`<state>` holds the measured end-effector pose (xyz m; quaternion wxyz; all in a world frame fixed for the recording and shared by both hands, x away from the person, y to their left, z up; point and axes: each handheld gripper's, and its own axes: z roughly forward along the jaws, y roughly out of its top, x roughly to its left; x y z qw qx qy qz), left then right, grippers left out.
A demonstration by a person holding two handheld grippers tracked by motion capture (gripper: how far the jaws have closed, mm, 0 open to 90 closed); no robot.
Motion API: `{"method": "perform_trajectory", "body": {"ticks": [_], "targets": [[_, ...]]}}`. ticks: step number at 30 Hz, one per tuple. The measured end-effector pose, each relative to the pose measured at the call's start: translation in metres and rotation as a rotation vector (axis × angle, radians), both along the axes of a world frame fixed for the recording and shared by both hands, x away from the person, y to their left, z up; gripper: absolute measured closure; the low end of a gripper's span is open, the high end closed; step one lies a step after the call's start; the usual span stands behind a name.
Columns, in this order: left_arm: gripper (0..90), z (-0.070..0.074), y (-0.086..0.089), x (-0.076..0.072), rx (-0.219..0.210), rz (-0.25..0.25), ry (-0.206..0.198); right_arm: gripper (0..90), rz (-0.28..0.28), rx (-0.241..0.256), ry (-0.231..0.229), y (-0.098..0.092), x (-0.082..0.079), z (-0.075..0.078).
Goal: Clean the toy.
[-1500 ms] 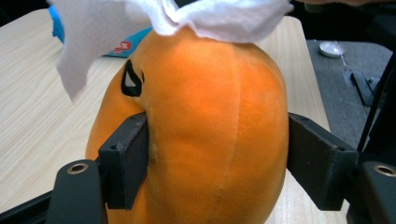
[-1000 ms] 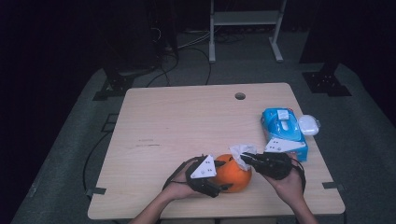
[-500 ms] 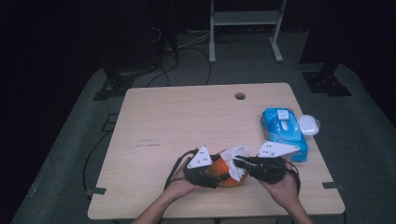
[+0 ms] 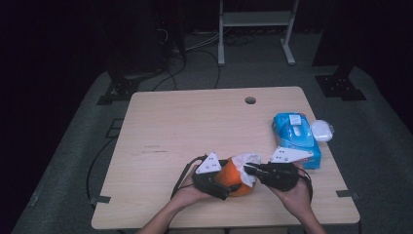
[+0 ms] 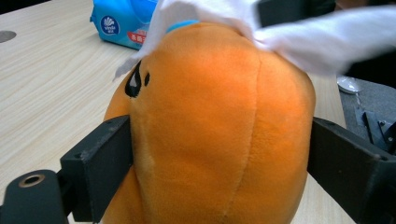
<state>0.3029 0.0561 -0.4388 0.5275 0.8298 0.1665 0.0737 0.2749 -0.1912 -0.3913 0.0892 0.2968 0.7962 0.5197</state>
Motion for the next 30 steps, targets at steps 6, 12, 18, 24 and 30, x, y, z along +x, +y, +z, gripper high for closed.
{"method": "perform_trajectory", "body": {"ticks": [6,12,18,24,30], "targets": [[27.7,0.005,0.004,-0.001,-0.011,0.01,-0.011,82.4,0.025,-0.009,-0.021,0.007,-0.002,0.004],[30.5,0.01,0.006,0.0,-0.034,0.022,-0.002,82.3,-0.064,0.029,0.03,-0.014,0.006,0.0],[31.7,0.016,0.006,-0.004,-0.02,0.037,-0.042,82.4,0.037,0.012,-0.025,0.012,-0.007,0.013],[33.7,0.018,0.009,-0.003,-0.018,0.042,-0.048,82.4,-0.044,-0.019,-0.023,0.002,0.002,0.004],[24.9,0.013,0.006,-0.001,0.005,0.043,-0.035,82.3,-0.081,-0.002,0.023,-0.007,0.008,-0.003]]}}
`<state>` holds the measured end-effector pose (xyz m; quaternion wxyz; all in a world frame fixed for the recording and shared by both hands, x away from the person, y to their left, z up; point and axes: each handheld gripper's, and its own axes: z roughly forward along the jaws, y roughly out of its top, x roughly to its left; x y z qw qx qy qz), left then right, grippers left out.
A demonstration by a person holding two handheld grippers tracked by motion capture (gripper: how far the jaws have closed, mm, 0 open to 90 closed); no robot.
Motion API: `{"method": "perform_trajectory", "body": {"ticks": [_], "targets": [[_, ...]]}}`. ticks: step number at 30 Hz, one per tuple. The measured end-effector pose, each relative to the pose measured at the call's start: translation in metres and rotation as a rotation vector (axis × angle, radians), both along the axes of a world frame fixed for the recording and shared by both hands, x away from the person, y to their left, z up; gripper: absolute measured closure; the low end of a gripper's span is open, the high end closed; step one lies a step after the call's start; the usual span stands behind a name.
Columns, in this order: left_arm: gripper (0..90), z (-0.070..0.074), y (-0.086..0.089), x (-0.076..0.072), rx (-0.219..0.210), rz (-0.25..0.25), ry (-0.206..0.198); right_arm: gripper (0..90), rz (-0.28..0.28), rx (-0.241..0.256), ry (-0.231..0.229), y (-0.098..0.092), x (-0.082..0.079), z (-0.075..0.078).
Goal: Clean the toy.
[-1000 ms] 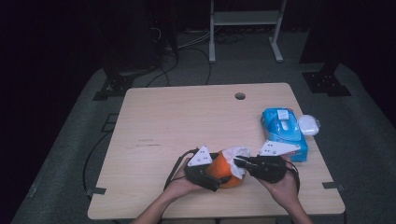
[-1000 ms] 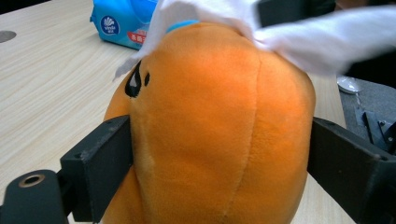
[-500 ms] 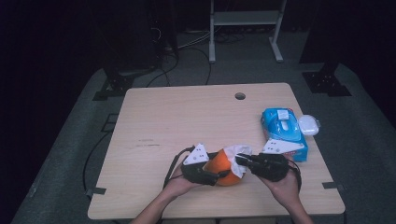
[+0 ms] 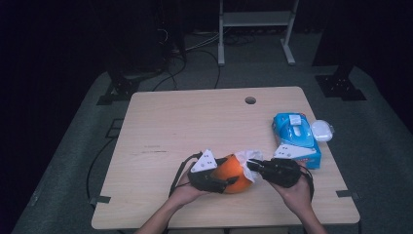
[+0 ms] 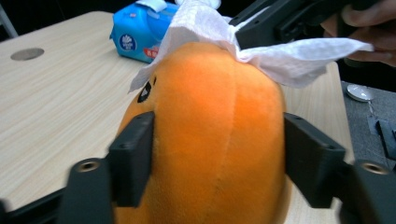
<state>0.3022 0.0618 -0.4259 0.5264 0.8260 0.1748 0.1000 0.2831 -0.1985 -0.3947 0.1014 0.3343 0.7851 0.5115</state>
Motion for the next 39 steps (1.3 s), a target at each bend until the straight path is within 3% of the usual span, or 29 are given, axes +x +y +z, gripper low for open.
{"method": "perform_trajectory", "body": {"ticks": [3,5,6,9,11,14,16,21,23,29,34,36,39], "targets": [[9.5,-0.002,-0.003,0.002,0.007,-0.002,0.024,82.3,0.047,0.007,-0.003,0.01,-0.005,0.0],[13.3,-0.002,0.0,0.0,0.019,-0.019,0.005,82.3,0.061,-0.008,-0.017,0.015,-0.007,0.0],[21.0,-0.002,0.003,0.0,0.025,-0.027,0.0,82.3,0.057,-0.012,-0.019,0.016,-0.007,0.001],[28.5,-0.002,0.009,0.003,0.042,-0.068,0.0,82.4,0.032,0.011,-0.009,0.008,-0.002,0.0],[29.6,-0.003,0.012,0.004,0.045,-0.098,0.013,82.4,-0.009,0.018,0.022,-0.001,0.006,-0.008],[29.4,-0.003,0.017,0.004,0.063,-0.144,-0.002,82.4,-0.053,-0.004,0.073,-0.009,0.015,-0.02],[28.3,-0.004,0.02,0.005,0.066,-0.168,0.003,82.3,-0.029,0.027,0.091,-0.008,0.015,-0.023],[27.9,-0.004,0.023,0.007,0.068,-0.184,0.004,82.3,0.071,0.076,0.035,0.007,0.002,-0.004],[27.9,-0.005,0.025,0.008,0.068,-0.181,0.008,82.3,0.068,0.059,0.034,0.009,0.002,-0.006],[27.6,-0.007,0.036,0.019,0.0,-0.145,0.087,82.3,0.01,0.028,0.121,-0.001,0.013,-0.026],[27.4,-0.007,0.039,0.026,-0.047,-0.07,0.149,82.3,0.066,0.044,0.043,0.013,0.001,-0.009],[27.2,-0.007,0.041,0.03,-0.078,-0.033,0.189,82.3,0.09,0.046,0.033,0.018,-0.002,-0.006],[26.9,-0.007,0.041,0.03,-0.092,0.0,0.206,82.2,0.081,0.015,0.031,0.022,-0.002,-0.012]]}}
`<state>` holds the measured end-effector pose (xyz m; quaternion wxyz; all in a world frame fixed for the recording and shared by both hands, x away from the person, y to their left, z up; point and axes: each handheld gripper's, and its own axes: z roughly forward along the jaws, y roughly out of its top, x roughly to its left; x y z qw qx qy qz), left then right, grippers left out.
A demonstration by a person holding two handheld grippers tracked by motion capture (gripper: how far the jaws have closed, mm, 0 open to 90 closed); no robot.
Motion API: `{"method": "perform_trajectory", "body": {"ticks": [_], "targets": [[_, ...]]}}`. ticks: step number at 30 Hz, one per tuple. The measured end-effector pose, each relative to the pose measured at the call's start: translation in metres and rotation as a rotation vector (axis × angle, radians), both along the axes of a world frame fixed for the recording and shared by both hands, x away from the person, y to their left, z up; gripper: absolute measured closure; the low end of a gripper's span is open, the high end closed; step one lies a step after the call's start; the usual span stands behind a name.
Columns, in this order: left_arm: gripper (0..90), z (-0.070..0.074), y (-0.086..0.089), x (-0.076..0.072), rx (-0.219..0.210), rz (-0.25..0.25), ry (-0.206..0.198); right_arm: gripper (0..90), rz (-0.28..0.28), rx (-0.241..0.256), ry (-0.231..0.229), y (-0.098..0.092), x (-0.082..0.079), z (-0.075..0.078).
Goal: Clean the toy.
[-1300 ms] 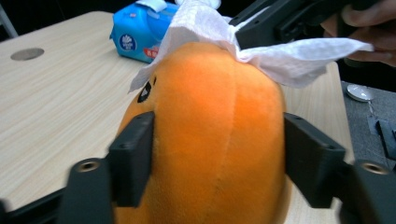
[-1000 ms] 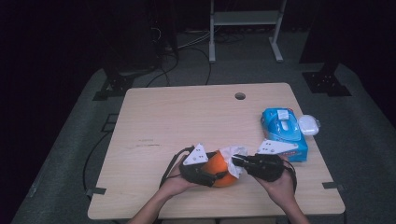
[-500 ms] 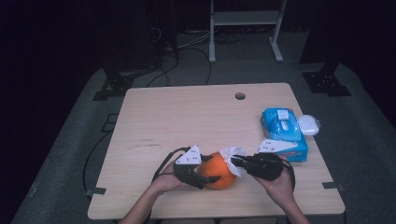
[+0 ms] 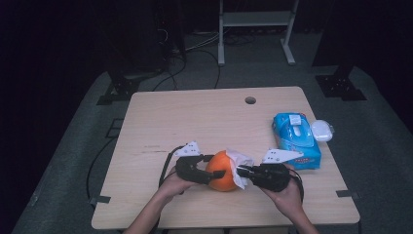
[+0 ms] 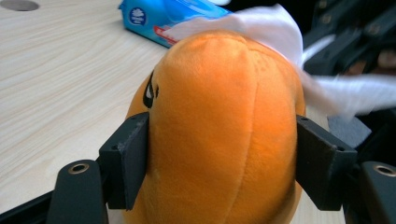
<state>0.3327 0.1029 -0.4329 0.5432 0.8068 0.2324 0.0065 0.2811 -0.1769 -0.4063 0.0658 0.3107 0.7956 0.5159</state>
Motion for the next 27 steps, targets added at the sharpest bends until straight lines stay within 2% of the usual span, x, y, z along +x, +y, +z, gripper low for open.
{"method": "perform_trajectory", "body": {"ticks": [2,5,8,10,11,12,15,17,19,21,25,27], "targets": [[26.9,0.0,-0.001,0.0,0.003,0.017,0.001,82.2,-0.015,-0.013,0.013,-0.003,0.004,-0.007],[26.8,0.0,0.001,0.002,-0.017,0.045,0.023,82.3,-0.042,-0.022,0.033,-0.006,0.006,-0.01],[26.0,-0.003,-0.001,0.002,-0.037,0.076,0.031,82.3,-0.037,-0.017,0.0,-0.001,0.001,-0.003],[24.5,-0.002,-0.003,0.002,-0.027,0.089,0.025,82.2,-0.003,-0.011,-0.021,0.004,-0.002,0.0],[24.2,-0.001,-0.002,0.002,-0.027,0.096,0.026,82.2,-0.001,-0.035,-0.031,0.007,-0.002,-0.001],[24.8,-0.001,-0.001,0.003,-0.045,0.113,0.037,82.2,-0.001,-0.043,-0.031,0.007,-0.002,-0.003],[27.2,-0.003,0.009,0.009,-0.097,0.156,0.09,82.2,-0.013,-0.08,0.001,0.005,0.002,-0.011],[28.1,-0.004,0.014,0.011,-0.115,0.168,0.108,82.2,-0.026,-0.104,0.033,0.003,0.005,-0.019],[28.3,-0.003,0.013,0.009,-0.103,0.156,0.09,82.1,-0.024,-0.083,0.036,0.004,0.005,-0.018],[28.3,-0.002,0.007,0.005,-0.081,0.142,0.066,82.0,-0.028,-0.046,-0.003,0.005,0.003,-0.007],[25.5,0.003,-0.013,-0.008,-0.023,0.11,0.006,81.8,-0.063,0.019,-0.034,-0.002,0.002,0.007],[23.4,0.005,-0.022,-0.015,0.002,0.095,-0.021,81.7,-0.075,0.015,-0.03,-0.005,0.003,0.005]]}}
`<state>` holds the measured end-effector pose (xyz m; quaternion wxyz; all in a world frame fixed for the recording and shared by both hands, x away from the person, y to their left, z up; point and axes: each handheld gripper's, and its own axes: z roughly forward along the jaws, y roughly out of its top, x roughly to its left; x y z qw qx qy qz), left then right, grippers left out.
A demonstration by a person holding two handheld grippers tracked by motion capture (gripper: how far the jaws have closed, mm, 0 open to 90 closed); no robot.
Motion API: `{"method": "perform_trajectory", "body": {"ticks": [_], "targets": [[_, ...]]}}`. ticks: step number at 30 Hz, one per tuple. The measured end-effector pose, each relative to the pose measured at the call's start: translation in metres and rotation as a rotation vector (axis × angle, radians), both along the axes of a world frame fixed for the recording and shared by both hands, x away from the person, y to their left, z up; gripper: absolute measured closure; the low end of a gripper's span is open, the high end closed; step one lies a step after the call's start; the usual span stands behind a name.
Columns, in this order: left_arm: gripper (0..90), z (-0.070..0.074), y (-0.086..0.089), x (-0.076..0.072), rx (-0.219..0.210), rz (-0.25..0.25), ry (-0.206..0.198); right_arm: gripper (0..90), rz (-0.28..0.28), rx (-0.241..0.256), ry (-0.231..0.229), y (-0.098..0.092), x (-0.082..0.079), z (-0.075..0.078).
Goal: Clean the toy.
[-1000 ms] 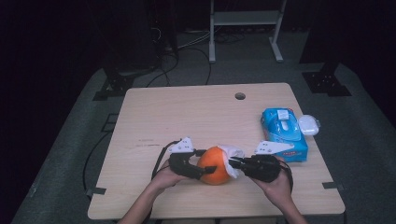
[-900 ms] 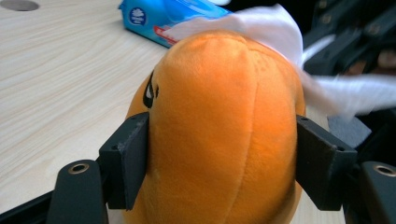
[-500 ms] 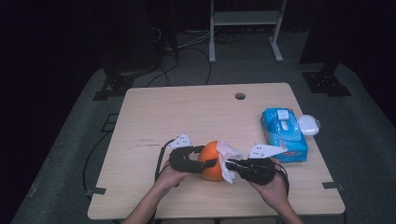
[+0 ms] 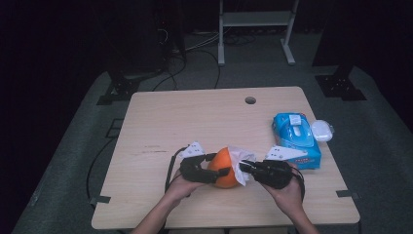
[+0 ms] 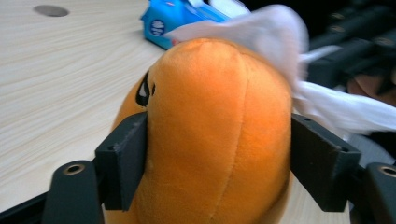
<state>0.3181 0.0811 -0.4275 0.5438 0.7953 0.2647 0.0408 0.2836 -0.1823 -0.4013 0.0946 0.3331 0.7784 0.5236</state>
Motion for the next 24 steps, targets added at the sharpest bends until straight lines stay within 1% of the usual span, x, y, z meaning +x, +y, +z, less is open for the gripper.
{"method": "perform_trajectory", "body": {"ticks": [2,3,5,6,7,8,9,10,11,12,13,14,16,17,18,19,20,21,22,24], "targets": [[22.8,0.001,-0.004,-0.004,0.015,-0.02,-0.011,81.6,-0.011,-0.004,0.024,-0.004,0.003,-0.006],[22.8,0.002,-0.005,-0.006,0.017,-0.042,-0.014,81.6,-0.025,-0.002,0.033,-0.007,0.004,-0.008],[22.9,0.004,-0.006,-0.009,0.021,-0.106,-0.025,81.5,-0.064,-0.012,0.04,-0.014,0.007,-0.01],[23.0,0.005,-0.007,-0.01,0.022,-0.115,-0.038,81.5,-0.086,-0.014,0.046,-0.02,0.01,-0.011],[22.9,0.005,-0.007,-0.011,0.029,-0.111,-0.055,81.4,-0.095,-0.006,0.063,-0.024,0.012,-0.012],[21.8,0.006,-0.008,-0.011,0.045,-0.094,-0.078,81.4,-0.096,0.003,0.075,-0.027,0.013,-0.013],[18.9,0.005,-0.01,-0.01,0.063,-0.073,-0.09,81.3,-0.096,0.016,0.085,-0.029,0.014,-0.015],[15.7,0.003,-0.012,-0.009,0.086,-0.05,-0.092,81.3,-0.098,0.018,0.09,-0.03,0.015,-0.015],[15.0,0.0,-0.014,-0.008,0.096,-0.047,-0.096,81.3,-0.097,0.018,0.084,-0.029,0.015,-0.014],[16.0,-0.003,-0.015,-0.009,0.108,-0.038,-0.111,81.3,-0.099,0.021,0.067,-0.028,0.013,-0.012],[19.6,-0.005,-0.016,-0.01,0.104,-0.034,-0.12,81.3,-0.094,0.021,0.045,-0.026,0.01,-0.008],[21.8,-0.006,-0.018,-0.011,0.101,-0.029,-0.119,81.3,-0.077,0.028,0.023,-0.023,0.007,-0.004],[22.8,-0.006,-0.021,-0.012,0.107,-0.019,-0.129,81.3,-0.03,0.045,-0.01,-0.015,0.001,0.003],[22.8,-0.006,-0.022,-0.013,0.11,-0.017,-0.127,81.3,-0.003,0.036,-0.025,-0.008,-0.003,0.006],[22.8,-0.007,-0.023,-0.014,0.113,-0.023,-0.126,81.2,0.007,0.006,-0.037,-0.003,-0.005,0.006],[22.8,-0.007,-0.023,-0.014,0.118,-0.029,-0.13,81.3,0.002,-0.027,-0.048,0.0,-0.006,0.005],[23.0,-0.007,-0.023,-0.014,0.117,-0.038,-0.129,81.3,-0.002,-0.035,-0.047,0.001,-0.005,0.003],[23.2,-0.007,-0.022,-0.014,0.116,-0.051,-0.126,81.4,-0.013,-0.017,-0.03,-0.003,-0.002,0.001],[23.3,-0.007,-0.022,-0.014,0.117,-0.07,-0.125,81.4,-0.032,-0.008,-0.019,-0.007,0.0,0.0],[23.5,-0.005,-0.023,-0.016,0.114,-0.111,-0.133,81.2,-0.073,-0.008,-0.005,-0.015,0.005,-0.002]]}}
